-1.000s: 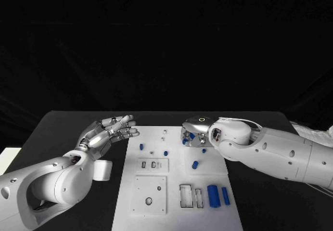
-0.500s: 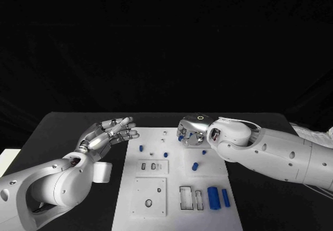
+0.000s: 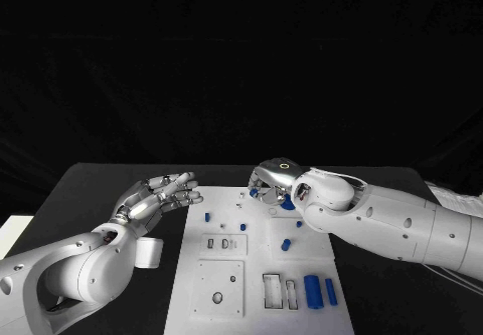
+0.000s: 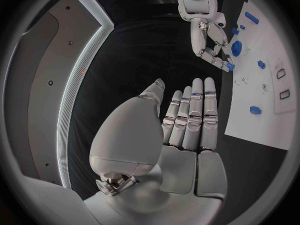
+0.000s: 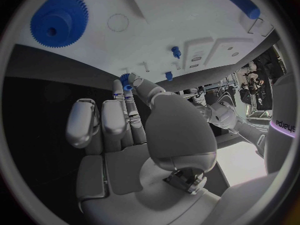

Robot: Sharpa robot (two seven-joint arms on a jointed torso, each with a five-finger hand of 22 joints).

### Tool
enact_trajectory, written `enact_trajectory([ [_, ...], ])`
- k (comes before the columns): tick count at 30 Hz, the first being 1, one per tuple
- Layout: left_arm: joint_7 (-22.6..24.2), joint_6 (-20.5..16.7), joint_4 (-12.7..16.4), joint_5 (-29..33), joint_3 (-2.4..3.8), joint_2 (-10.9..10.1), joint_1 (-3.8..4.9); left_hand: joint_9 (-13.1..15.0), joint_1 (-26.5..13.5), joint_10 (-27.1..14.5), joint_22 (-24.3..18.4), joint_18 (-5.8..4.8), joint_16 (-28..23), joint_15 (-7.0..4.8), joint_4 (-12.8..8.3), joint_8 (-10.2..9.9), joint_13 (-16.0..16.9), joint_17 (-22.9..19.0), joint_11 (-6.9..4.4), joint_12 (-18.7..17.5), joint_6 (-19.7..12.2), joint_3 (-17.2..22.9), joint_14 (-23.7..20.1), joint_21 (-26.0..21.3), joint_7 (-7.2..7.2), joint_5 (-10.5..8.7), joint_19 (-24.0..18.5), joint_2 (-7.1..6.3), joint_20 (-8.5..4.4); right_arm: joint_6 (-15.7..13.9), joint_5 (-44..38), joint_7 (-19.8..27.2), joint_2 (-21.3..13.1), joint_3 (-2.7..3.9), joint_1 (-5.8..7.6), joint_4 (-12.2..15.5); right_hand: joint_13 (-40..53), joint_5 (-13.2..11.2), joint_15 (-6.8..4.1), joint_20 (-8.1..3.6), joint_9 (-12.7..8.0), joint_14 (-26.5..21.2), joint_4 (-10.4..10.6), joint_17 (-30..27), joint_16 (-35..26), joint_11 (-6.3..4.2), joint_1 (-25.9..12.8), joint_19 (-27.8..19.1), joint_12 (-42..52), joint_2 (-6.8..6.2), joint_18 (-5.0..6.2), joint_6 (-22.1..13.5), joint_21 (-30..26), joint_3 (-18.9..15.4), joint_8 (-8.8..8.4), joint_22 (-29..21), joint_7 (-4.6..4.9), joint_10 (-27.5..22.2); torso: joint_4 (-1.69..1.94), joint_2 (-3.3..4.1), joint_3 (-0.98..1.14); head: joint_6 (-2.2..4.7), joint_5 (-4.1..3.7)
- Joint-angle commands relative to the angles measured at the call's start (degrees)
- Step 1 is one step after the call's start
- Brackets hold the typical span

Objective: Assemble the parts on the task board

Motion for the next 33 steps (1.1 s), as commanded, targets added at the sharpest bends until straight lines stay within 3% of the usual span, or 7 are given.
enact_trajectory([
  [1, 0.2, 1.2, 0.4, 0.2, 0.13, 0.0, 0.19, -0.1, 0.0, -0.1, -0.1, 0.22, -0.4, 0.42, -0.4, -0.2, 0.0, 0.1, 0.50, -0.2, 0.0, 0.1, 0.0, -0.3, 0.53, -0.30, 0.0, 0.55, 0.18, -1.9, -0.9, -0.3, 1.0, 0.02, 0.07, -1.1, 0.1, -0.1, -0.43, 0.05, 0.8, 1.1, 0.6, 0.1, 0.2, -0.55, 0.5, 0.5, -0.3, 0.41, -0.82, 0.2, 0.2, 0.6, -0.07, 0.1, 0.03, 0.8, 0.43, 0.44, -0.17, 0.13, -0.24],
  [14, 0.1, 1.3, 0.4, 0.2, 0.25, 0.1, 0.31, -0.1, 0.1, -0.1, -0.1, 0.21, -0.5, 0.44, -0.5, -0.3, 0.0, 0.1, 0.51, -0.3, 0.0, 0.1, 0.0, -0.4, 0.53, -0.30, 0.0, 0.59, 0.19, -1.9, -0.4, 0.6, 3.5, 0.01, 0.10, -3.7, 0.0, -0.2, -0.38, 0.08, 0.9, 1.0, 0.8, 0.0, 0.2, -0.48, 0.5, 0.5, -0.3, 0.19, -0.83, 0.0, 0.3, 0.8, -0.24, 0.2, 0.12, 0.6, 1.14, 1.34, -0.43, 0.40, -0.53],
  [33, 0.0, 1.5, 0.4, 0.2, 0.30, 0.2, 0.34, -0.1, 0.1, -0.1, -0.1, 0.21, -0.5, 0.44, -0.5, -0.3, 0.0, 0.1, 0.51, -0.3, 0.0, 0.1, 0.0, -0.4, 0.53, -0.30, 0.0, 0.59, 0.19, 0.6, -1.2, -0.4, 4.4, 0.01, 0.10, -5.1, 0.0, -0.4, -0.26, 0.17, 0.9, 0.9, 1.0, -0.4, 0.0, -0.35, 0.3, 0.2, -0.4, -0.37, -0.77, -0.2, 0.2, 0.8, -0.48, -0.1, 0.23, 0.2, 1.32, 1.50, -0.52, 0.25, -0.69],
])
